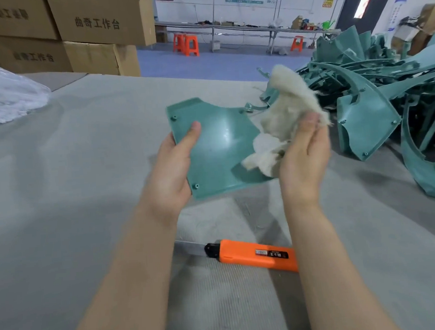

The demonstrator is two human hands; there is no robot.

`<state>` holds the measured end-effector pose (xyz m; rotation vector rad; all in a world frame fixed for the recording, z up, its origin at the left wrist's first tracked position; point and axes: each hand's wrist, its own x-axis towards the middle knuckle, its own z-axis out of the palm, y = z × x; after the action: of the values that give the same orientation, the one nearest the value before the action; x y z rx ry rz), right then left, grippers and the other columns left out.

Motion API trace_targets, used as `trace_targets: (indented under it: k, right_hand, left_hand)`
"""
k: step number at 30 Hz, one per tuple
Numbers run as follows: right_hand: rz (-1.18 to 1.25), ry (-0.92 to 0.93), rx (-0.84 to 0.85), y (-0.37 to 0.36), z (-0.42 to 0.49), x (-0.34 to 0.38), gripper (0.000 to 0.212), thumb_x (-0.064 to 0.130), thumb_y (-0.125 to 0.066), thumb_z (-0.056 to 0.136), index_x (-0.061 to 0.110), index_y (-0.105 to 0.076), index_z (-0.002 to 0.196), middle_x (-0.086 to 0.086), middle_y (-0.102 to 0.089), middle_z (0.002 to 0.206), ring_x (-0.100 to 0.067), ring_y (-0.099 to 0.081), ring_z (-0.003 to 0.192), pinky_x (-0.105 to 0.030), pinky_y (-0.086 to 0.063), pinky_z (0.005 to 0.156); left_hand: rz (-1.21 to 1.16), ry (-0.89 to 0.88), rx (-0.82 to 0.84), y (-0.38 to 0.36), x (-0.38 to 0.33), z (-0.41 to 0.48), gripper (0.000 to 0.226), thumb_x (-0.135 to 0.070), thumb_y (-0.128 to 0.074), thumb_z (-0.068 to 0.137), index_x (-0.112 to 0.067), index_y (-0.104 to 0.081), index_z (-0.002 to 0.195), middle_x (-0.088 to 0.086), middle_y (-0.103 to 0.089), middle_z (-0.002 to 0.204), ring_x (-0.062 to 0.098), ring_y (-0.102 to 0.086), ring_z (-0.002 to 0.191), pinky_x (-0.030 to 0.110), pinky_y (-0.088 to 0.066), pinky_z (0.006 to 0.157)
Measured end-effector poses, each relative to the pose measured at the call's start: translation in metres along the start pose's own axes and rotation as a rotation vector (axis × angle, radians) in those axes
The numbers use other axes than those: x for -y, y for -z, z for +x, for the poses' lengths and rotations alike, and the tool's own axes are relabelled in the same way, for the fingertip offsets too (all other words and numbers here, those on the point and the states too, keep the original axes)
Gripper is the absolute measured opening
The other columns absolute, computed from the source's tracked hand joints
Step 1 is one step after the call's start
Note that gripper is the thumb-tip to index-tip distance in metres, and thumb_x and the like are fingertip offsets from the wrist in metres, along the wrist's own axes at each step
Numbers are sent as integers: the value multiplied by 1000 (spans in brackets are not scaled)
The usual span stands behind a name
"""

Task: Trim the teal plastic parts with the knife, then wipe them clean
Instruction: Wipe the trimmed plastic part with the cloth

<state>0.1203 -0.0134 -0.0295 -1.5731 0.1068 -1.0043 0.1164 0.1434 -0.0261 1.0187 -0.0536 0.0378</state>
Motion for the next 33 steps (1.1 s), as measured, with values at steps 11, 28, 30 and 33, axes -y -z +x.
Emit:
trace_targets:
  k: [11,28,30,33]
  right_hand:
    - [-198,171,463,-19,-35,26,18,22,-59,86,24,-46,97,12,-56,77,-15,-54,70,-30,-42,63]
    - [-513,475,516,-35,-53,8,43,13,-45,95,22,-56,136,5,-44,149,-31,-22,147,-59,-3,116]
    - [-494,391,392,-30,-41,7,47,11,-43,94,24,-54,137,1,-43,150,-32,-21,147,-56,-4,116]
    - [-386,341,191,-22,-31,5,42,-1,-43,94,13,-61,130,-19,-45,145,-40,-33,138,-53,-23,115]
  left_hand:
    - [-279,138,195,-6,13,-1,61,-54,-35,96,-7,-74,103,16,-70,109,24,-69,99,32,-57,80]
    - [-338,124,173,-6,17,6,60,-59,-27,98,-17,-70,103,4,-74,101,21,-70,99,31,-57,83]
    - [-326,148,231,-11,17,5,70,-60,-21,98,-13,-70,115,9,-69,116,23,-63,113,34,-52,96]
    - [-287,144,258,-13,16,4,73,-61,-18,98,-8,-59,127,14,-63,126,26,-58,121,36,-47,101]
